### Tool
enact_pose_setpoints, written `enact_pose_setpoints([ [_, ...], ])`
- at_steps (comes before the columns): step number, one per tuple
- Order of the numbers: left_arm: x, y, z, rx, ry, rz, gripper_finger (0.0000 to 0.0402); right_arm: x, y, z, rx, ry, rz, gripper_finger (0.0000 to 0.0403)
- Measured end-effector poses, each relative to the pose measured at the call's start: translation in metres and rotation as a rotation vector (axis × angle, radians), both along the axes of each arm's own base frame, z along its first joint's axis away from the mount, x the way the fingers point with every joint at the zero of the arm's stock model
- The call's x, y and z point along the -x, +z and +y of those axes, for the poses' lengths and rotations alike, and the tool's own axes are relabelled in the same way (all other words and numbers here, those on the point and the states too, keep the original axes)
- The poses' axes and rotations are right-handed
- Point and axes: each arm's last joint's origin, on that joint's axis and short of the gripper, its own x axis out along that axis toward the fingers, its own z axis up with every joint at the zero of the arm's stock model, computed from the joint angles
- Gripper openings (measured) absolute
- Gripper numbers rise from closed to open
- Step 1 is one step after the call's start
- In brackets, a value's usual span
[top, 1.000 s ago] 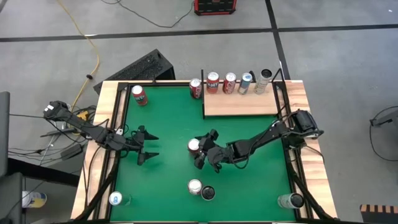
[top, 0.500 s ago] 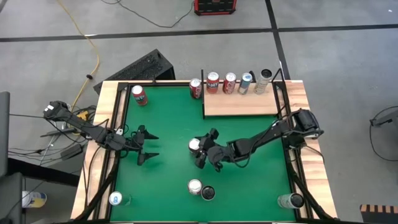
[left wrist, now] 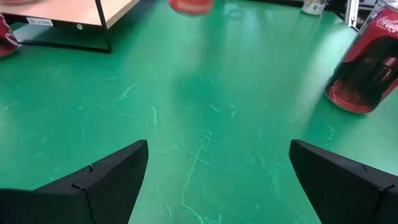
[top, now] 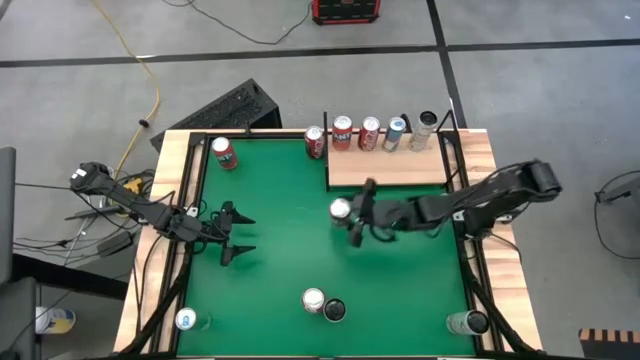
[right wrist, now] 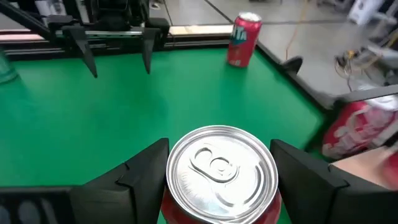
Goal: Place canned beverage on shelf
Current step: Put the bottom red soda can on the shelf aligned with the other red soda can
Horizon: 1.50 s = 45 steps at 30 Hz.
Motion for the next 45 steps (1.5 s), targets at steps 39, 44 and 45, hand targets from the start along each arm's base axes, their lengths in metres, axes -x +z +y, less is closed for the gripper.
enact_pose_setpoints([
  [39, 0.000, 0.000, 0.000, 0.003, 0.001, 0.000, 0.0376, 0.025, -0.022, -0.198, -0.019, 0.236, -0.080, 0.0284],
  [44, 0.000, 0.000, 0.000, 0.003, 0.001, 0.000, 0.0376, 0.025, -0.018, -0.202, -0.013, 0.226, -0.082, 0.0285],
  [45, 0.000, 0.000, 0.000, 0.003, 0.001, 0.000, 0.0376, 0.025, -0.018, -0.203, -0.014, 0.224, -0.081, 0.0285],
])
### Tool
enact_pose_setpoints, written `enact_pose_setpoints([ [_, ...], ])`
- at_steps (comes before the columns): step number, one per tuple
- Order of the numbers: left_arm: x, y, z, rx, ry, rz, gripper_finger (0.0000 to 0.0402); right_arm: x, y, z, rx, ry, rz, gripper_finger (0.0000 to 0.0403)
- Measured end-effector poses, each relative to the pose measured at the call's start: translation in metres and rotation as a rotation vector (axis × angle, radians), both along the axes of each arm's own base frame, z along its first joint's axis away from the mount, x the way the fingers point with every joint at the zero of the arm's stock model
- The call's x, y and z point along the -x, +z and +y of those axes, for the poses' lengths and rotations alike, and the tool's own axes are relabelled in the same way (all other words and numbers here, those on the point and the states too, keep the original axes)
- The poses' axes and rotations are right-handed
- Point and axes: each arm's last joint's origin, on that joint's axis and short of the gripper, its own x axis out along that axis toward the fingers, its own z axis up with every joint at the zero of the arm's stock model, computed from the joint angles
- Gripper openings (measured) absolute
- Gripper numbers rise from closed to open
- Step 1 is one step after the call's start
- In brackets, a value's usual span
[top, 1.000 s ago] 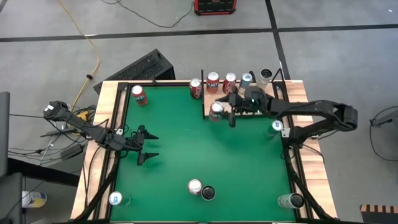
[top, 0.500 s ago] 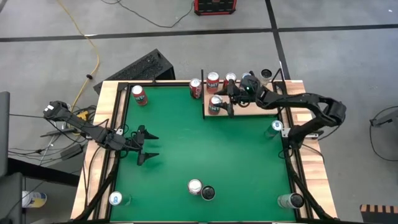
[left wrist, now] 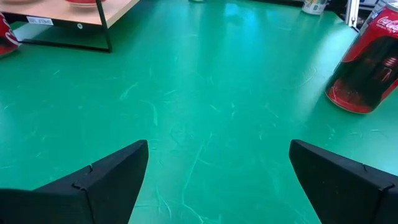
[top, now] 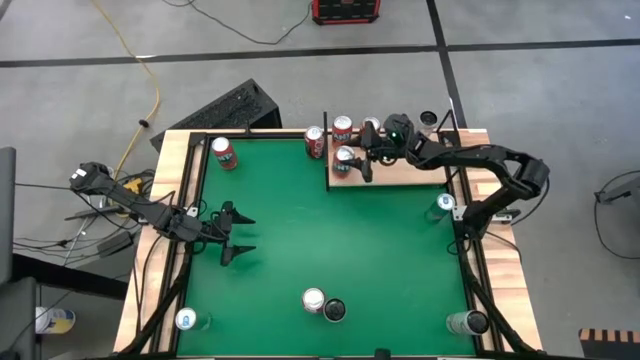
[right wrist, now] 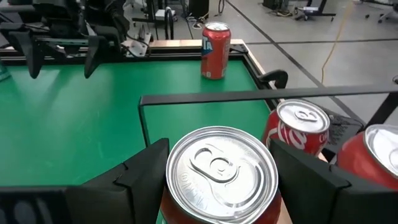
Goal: Place canned beverage on shelf
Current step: Put the bottom red soda can on the shelf aligned with the other red soda can
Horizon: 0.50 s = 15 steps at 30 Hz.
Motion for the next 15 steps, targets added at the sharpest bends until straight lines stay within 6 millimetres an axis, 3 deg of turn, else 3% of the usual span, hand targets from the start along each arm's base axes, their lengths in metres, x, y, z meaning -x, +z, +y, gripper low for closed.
enact_pose_setpoints([
  [15, 0.0000, 0.0000, 0.0000, 0.000, 0.000, 0.000, 0.0376, 0.0025, -0.0044, -0.0018, 0.005, -0.052, 0.057, 0.0296],
])
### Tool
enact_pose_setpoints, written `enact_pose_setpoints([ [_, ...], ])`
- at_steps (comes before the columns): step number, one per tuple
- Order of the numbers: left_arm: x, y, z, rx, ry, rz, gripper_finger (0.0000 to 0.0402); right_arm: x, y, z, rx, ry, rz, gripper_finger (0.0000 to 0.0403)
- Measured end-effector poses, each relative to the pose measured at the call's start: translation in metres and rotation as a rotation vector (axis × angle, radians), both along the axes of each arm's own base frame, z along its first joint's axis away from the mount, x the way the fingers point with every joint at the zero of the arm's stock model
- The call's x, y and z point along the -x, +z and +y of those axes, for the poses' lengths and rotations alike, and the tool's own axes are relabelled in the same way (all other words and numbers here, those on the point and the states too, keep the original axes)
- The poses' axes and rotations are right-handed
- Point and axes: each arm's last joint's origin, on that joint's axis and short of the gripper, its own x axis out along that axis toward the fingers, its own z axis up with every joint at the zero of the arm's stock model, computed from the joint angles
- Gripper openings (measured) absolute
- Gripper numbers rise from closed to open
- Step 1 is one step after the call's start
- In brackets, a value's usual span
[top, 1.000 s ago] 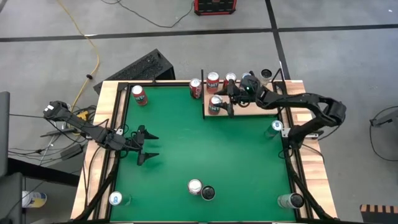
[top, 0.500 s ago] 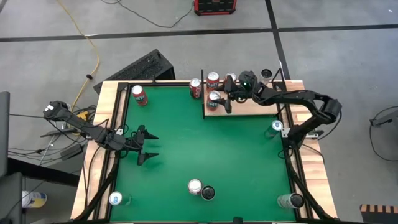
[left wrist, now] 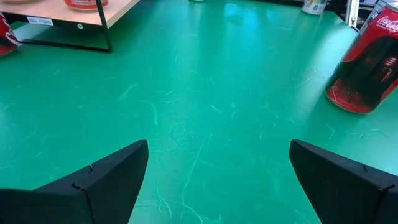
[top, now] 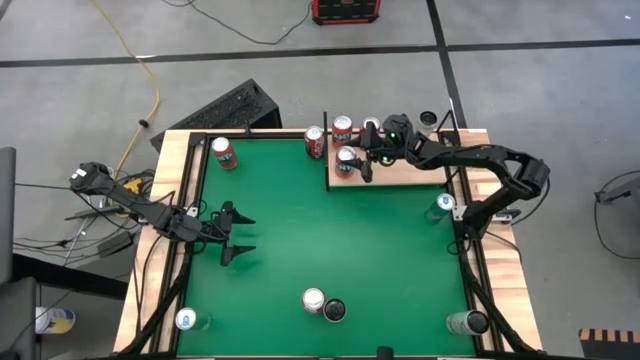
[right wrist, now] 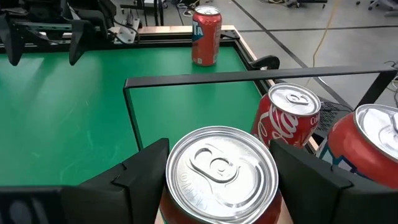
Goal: Place canned beverage on shelf
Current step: Put the bottom red soda can on the shelf aligned with the other red soda can
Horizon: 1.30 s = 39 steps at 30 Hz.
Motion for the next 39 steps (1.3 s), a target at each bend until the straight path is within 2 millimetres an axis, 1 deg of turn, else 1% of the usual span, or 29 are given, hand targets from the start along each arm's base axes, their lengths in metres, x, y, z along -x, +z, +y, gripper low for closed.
enact_pose_setpoints([
  [6, 0.000, 0.000, 0.000, 0.000, 0.000, 0.000, 0.0376, 0.000, 0.000, 0.000, 0.007, -0.014, 0.004, 0.0334],
  [10, 0.000, 0.000, 0.000, 0.000, 0.000, 0.000, 0.0376, 0.000, 0.002, 0.001, 0.014, -0.016, 0.000, 0.0341],
  [14, 0.000, 0.000, 0.000, 0.000, 0.000, 0.000, 0.0376, 0.004, 0.013, 0.003, 0.036, -0.016, -0.032, 0.0339],
  [16, 0.000, 0.000, 0.000, 0.000, 0.000, 0.000, 0.0376, 0.007, 0.021, 0.006, 0.052, -0.017, -0.057, 0.0338],
  [20, 0.000, 0.000, 0.000, 0.000, 0.000, 0.000, 0.0376, 0.013, 0.041, 0.020, 0.054, 0.003, -0.106, 0.0338],
  [22, 0.000, 0.000, 0.000, 0.000, 0.000, 0.000, 0.0376, 0.014, 0.047, 0.032, 0.030, 0.033, -0.099, 0.0334],
  [24, 0.000, 0.000, 0.000, 0.000, 0.000, 0.000, 0.0376, 0.015, 0.048, 0.048, 0.002, 0.091, -0.052, 0.0323],
  [26, 0.000, 0.000, 0.000, 0.000, 0.000, 0.000, 0.0376, 0.015, 0.047, 0.065, -0.022, 0.160, 0.005, 0.0302],
  [28, 0.000, 0.000, 0.000, 0.000, 0.000, 0.000, 0.0376, 0.015, 0.044, 0.082, -0.037, 0.210, 0.067, 0.0273],
  [30, 0.000, 0.000, 0.000, 0.000, 0.000, 0.000, 0.0376, 0.013, 0.039, 0.094, -0.034, 0.210, 0.131, 0.0234],
  [32, 0.000, 0.000, 0.000, 0.000, 0.000, 0.000, 0.0376, 0.009, 0.029, 0.101, -0.005, 0.187, 0.183, 0.0184],
  [34, 0.000, 0.000, 0.000, 0.000, 0.000, 0.000, 0.0376, 0.005, 0.017, 0.102, 0.013, 0.145, 0.231, 0.0124],
  [37, 0.000, 0.000, 0.000, 0.000, 0.000, 0.000, 0.0376, -0.002, 0.002, 0.094, 0.014, 0.089, 0.284, 0.0031],
  [38, 0.000, 0.000, 0.000, 0.000, 0.000, 0.000, 0.0376, -0.002, -0.002, 0.091, 0.004, 0.076, 0.303, 0.0020],
  [39, 0.000, 0.000, 0.000, 0.000, 0.000, 0.000, 0.0376, -0.002, -0.005, 0.087, -0.005, 0.063, 0.312, 0.0019],
])
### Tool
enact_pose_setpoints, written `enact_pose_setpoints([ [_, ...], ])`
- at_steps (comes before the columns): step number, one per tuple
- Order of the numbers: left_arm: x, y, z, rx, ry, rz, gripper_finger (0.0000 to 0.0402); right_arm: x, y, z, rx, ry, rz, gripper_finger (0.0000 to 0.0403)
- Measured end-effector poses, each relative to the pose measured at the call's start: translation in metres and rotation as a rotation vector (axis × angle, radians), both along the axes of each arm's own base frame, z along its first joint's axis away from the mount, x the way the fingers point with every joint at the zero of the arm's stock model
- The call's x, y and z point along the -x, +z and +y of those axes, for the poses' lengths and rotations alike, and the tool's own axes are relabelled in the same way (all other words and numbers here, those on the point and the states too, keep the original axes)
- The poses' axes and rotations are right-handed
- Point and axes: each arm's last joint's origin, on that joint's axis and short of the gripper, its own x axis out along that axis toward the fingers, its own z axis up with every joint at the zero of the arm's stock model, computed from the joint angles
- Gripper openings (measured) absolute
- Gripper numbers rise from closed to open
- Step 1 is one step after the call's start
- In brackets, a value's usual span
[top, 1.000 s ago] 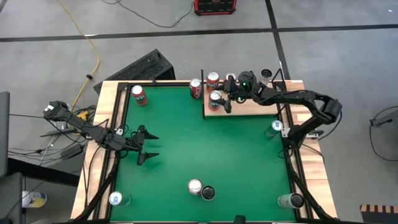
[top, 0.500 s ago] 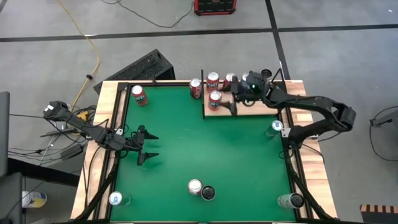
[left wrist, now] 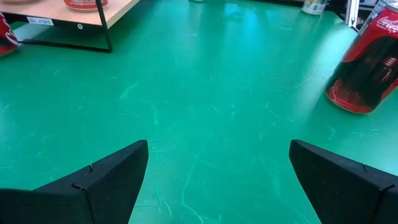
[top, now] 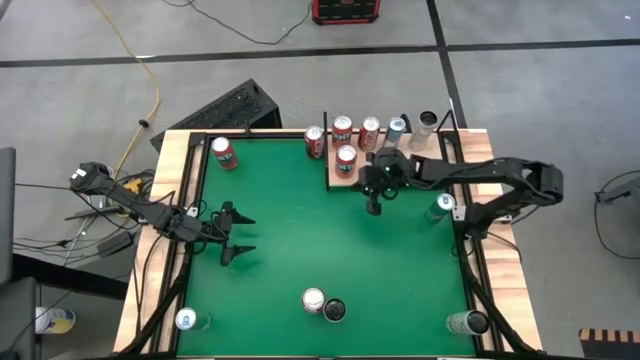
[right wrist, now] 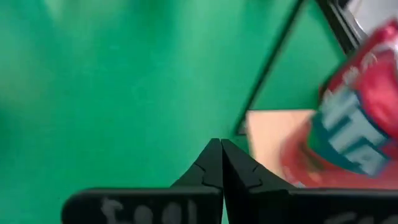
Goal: Place canned beverage on shelf
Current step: Put the bottom red soda can on the shelf aligned with the other red soda can
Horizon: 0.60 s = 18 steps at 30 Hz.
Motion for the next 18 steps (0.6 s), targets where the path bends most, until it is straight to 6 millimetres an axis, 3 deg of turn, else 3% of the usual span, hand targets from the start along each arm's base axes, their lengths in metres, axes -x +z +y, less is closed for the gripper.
enact_pose_setpoints([
  [9, 0.000, 0.000, 0.000, 0.000, 0.000, 0.000, 0.0376, 0.000, -0.017, -0.027, -0.011, -0.117, 0.040, 0.0016],
  [18, 0.000, 0.000, 0.000, 0.000, 0.000, 0.000, 0.0376, -0.003, -0.023, -0.035, 0.010, -0.120, 0.035, 0.0017],
])
